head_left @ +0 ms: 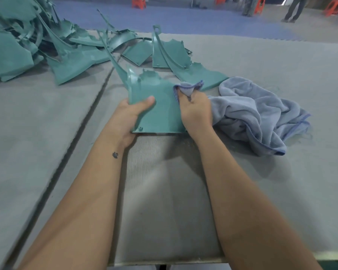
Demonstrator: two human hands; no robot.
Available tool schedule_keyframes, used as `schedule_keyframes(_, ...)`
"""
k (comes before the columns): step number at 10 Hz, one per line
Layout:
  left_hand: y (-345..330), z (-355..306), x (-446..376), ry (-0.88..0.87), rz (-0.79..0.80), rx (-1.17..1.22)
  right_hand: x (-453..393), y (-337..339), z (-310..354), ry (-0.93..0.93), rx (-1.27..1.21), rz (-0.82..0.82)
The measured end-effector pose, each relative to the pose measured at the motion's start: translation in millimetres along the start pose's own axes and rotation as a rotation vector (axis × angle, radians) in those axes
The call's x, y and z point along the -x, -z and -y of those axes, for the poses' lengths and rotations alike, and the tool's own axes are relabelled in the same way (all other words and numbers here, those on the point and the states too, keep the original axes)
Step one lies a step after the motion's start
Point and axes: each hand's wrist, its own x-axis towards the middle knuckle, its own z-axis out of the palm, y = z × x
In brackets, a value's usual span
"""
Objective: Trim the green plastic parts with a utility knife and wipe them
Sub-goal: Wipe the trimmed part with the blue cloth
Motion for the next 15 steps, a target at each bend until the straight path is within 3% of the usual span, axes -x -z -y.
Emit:
schedule_keyframes(1,-0.9,3.0,-3.4,-0.022,-0.068,-0.014,-2.0,6.8,7.7,-0.269,-0.414,-0.163)
schedule_keyframes(2,0.4,2.6,-6.0,-0.037,-0.142,0.144,-4.0,24.8,6.6,-0.606,-0.959,-0.351)
schedule_keyframes(3,1.4,2.0,-8.9,-0.089,-0.262,0.342,-8.3,28.7,7.6,-0.562,-1.165,-0.247)
schedule_keyframes(4,-2.6,3.2,-9.3,-0.126,-0.250,0.445,7.2,25.5,11.7,-0.369,-1.180,-0.320)
schedule_keyframes(5,-11.6,8.0,-7.2,-0.116,-0.143,0.445,10.3,10.5,25.6,-0.102,-0.740,0.273)
schedule_keyframes(6,-16.8,10.1,-7.2,-0.083,-0.135,0.413,18.5,-20.3,13.1,-0.274,-0.713,0.137)
schedule_keyframes(7,-23.2,12.1,-5.7,-0.073,-0.142,0.379,8.3,-19.6,19.0,-0.232,-0.645,-0.023)
schedule_keyframes(9,-22.2,9.5,-1.2,-0.090,-0.128,0.342,-2.7,-19.2,15.0,-0.460,-0.577,-0.063)
schedule_keyframes(10,-23.1,10.3,-2.9,-0.089,-0.153,0.377,-5.5,-13.3,16.4,-0.583,-0.709,-0.020)
schedule_keyframes(11,-25.4,11.8,-7.8,-0.094,-0.215,0.427,-2.1,-7.3,9.3,-0.490,-0.727,0.107)
schedule_keyframes(12,-23.3,11.9,-11.0,-0.134,-0.252,0.503,3.5,-8.2,8.1,-0.244,-0.491,0.312)
schedule_keyframes(13,-20.7,11.8,-11.6,-0.128,-0.271,0.546,5.6,-16.6,9.9,-0.119,-0.375,0.326)
schedule_keyframes(15,-21.6,10.1,-10.2,-0.030,-0.200,0.496,6.6,-23.7,21.3,-0.240,-0.320,0.082)
